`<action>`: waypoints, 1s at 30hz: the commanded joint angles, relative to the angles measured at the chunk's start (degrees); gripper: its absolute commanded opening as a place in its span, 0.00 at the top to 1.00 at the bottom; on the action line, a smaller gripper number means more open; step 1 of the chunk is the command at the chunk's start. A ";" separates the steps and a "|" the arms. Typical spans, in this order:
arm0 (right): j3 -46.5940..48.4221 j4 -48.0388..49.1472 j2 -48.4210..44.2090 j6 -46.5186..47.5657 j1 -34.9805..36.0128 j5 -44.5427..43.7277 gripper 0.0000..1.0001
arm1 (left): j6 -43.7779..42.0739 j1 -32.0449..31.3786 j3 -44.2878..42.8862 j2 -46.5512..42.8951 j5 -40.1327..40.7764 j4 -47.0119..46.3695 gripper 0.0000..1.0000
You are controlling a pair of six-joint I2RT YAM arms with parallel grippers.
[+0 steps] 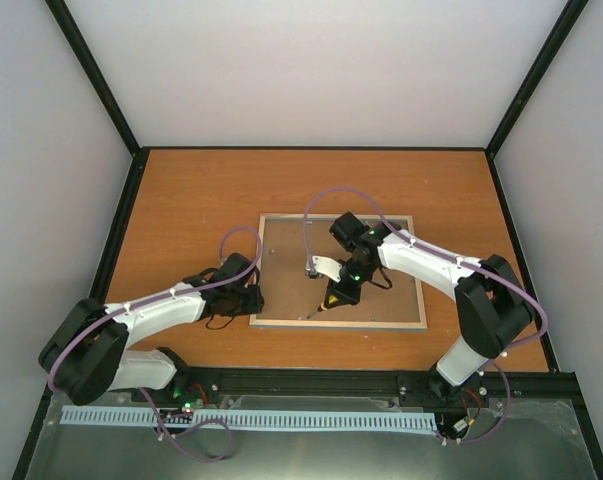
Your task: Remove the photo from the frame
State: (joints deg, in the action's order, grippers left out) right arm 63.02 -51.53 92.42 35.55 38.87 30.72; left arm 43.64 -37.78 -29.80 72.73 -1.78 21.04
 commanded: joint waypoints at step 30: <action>7.74 -0.18 8.32 -0.47 1.99 7.68 0.97 | 0.07 -0.27 0.27 2.15 0.02 -2.67 0.99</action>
State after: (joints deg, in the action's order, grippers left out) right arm 68.88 -54.92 98.83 35.66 39.64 34.00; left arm 43.44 -37.67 -29.98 74.28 -0.36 19.03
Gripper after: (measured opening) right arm 0.106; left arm 0.178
